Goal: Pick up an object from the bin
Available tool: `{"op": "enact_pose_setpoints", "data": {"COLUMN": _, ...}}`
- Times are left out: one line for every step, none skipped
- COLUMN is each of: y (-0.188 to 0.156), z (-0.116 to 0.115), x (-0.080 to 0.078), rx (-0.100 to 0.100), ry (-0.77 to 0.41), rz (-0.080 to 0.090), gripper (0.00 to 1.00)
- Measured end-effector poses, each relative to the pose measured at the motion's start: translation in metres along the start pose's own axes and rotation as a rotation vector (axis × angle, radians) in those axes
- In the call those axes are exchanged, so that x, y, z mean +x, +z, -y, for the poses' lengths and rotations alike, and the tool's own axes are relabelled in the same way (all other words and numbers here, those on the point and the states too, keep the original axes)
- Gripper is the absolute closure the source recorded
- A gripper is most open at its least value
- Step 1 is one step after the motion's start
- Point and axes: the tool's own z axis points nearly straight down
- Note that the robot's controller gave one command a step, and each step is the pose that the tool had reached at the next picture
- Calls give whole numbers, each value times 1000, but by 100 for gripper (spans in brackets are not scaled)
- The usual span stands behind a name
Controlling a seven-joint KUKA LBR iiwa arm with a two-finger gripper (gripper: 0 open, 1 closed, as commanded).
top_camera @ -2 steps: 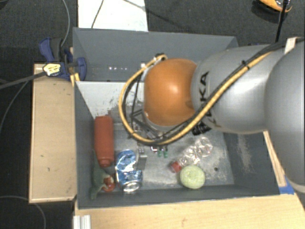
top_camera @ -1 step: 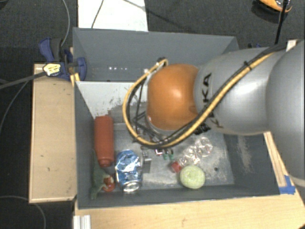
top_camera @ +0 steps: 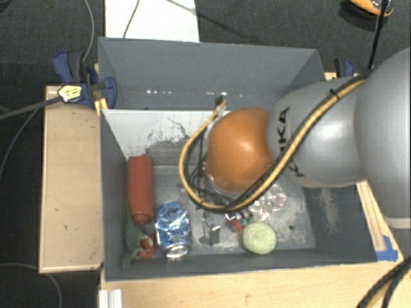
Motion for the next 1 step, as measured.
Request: {"op": "enact_pose_setpoints", "data": {"y": 24, "z": -2, "x": 13, "rx": 2, "ry": -143, "rz": 0, "gripper": 0}}
